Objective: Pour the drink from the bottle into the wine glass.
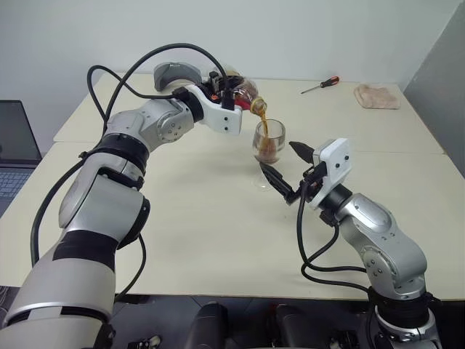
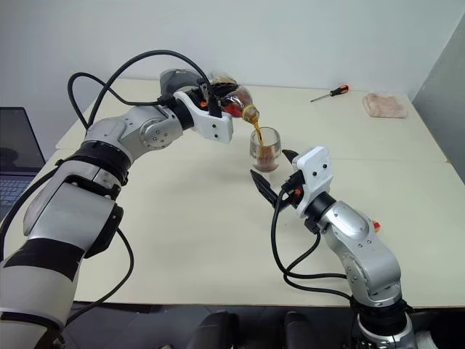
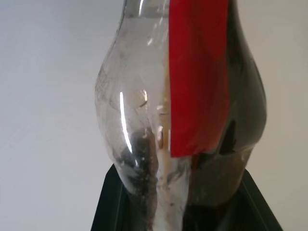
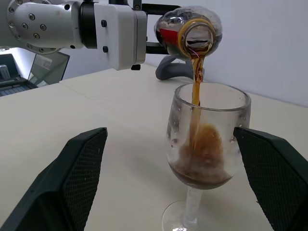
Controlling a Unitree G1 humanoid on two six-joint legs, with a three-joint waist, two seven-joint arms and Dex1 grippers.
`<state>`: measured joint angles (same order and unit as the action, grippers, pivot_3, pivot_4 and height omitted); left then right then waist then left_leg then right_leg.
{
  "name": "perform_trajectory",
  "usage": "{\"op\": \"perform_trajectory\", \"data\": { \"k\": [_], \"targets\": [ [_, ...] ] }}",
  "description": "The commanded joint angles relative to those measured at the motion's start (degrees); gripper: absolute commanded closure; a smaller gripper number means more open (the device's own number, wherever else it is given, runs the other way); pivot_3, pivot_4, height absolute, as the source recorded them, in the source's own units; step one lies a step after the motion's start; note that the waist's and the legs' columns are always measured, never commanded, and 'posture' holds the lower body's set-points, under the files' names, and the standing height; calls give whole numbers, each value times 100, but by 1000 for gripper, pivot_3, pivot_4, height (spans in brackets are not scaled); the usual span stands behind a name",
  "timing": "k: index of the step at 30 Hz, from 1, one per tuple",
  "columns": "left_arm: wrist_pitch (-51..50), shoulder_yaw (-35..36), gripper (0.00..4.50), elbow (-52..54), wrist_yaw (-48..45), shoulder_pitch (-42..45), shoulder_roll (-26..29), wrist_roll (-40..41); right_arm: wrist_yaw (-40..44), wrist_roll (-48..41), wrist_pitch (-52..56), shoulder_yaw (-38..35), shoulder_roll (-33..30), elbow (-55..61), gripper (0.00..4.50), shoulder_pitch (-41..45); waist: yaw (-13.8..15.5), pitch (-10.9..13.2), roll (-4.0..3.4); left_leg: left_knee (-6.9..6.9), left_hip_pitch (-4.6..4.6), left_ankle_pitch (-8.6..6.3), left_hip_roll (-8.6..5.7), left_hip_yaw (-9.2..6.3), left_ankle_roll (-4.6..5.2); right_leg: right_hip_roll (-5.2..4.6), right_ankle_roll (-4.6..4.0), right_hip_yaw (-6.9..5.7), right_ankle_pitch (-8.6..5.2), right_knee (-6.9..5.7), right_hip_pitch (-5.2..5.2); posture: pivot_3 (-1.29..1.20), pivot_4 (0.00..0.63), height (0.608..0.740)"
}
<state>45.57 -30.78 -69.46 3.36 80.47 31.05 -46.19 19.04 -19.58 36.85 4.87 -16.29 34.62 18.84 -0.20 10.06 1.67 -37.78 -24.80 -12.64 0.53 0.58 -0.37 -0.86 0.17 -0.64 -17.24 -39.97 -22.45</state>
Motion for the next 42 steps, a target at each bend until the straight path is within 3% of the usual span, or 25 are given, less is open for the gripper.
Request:
{"op": "perform_trajectory", "data": {
  "k": [1, 42],
  "targets": [
    [-10, 40, 3604, 46, 154, 285, 48, 30, 43, -13, -120, 12, -20, 124, 0, 4, 0, 0, 0, 0, 0, 0, 0, 0, 0, 0, 0, 0, 0, 0, 0, 0, 150, 740],
    [-107, -30, 3636, -74, 202, 447, -51, 38, 17, 17, 4, 76, -25, 185, 0, -16, -1, 0, 0, -3, 0, 0, 0, 0, 0, 0, 0, 0, 0, -1, 0, 0, 150, 740]
  ]
}}
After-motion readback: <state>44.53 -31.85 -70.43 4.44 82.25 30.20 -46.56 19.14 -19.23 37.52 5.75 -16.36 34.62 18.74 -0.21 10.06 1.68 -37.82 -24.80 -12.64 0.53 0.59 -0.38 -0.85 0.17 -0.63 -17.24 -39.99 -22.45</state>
